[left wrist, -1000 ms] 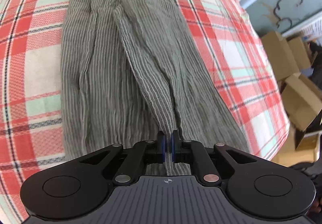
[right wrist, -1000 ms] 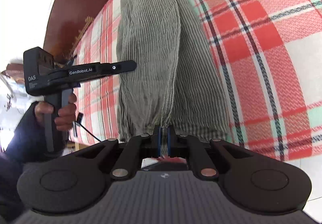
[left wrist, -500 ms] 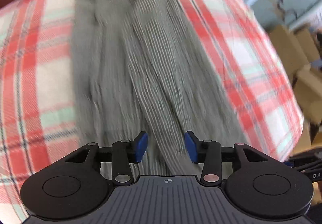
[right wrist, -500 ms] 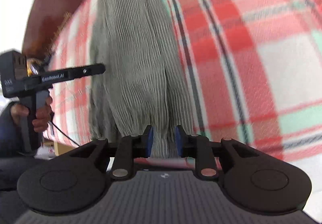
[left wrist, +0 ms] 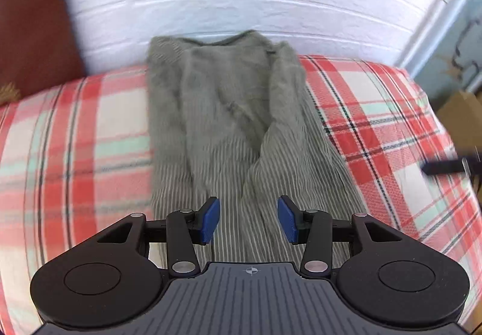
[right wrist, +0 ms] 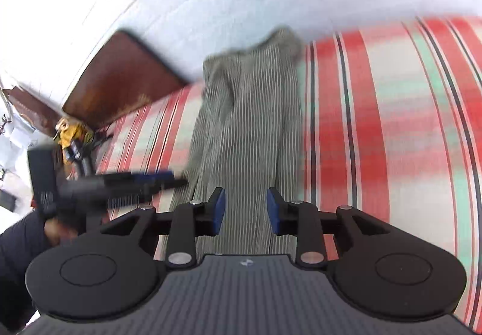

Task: Fold clothes

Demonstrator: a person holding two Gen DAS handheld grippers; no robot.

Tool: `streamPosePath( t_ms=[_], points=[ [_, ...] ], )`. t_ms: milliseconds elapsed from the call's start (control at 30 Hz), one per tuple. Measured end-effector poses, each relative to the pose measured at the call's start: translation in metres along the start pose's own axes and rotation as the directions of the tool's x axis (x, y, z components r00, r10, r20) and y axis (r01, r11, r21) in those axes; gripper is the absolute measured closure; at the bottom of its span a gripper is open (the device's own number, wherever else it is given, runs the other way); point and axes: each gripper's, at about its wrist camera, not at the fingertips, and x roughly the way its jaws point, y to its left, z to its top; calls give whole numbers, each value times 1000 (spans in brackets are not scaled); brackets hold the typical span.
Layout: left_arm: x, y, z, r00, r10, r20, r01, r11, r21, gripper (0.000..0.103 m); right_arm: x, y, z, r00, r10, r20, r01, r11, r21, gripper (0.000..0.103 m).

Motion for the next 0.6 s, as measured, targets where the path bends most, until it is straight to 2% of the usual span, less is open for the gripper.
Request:
streamPosePath(
  t_ms=[167, 367, 400, 533, 600],
  points=[
    [31, 5, 16, 996, -85, -30, 87, 995, 41, 45, 39, -8, 49, 999, -32, 12, 32, 999, 4, 68],
    [61, 13, 23, 981, -172, -89, 177, 983, 49, 48, 70, -11, 83, 996, -94, -9, 94, 996, -10, 68],
    [65, 15, 24, 979, -182, -97, 187, 981, 44, 51, 73, -12, 87, 994, -104, -11, 104, 994, -13, 68],
    [74, 18, 26, 970, -212, -114, 217, 976, 34, 85, 87, -13, 104, 988, -152, -7, 152, 987, -53, 68],
    [75, 18, 25, 968, -226, -110, 231, 972, 33, 89, 93, -14, 113, 987, -159, -5, 158, 985, -72, 68]
  ],
)
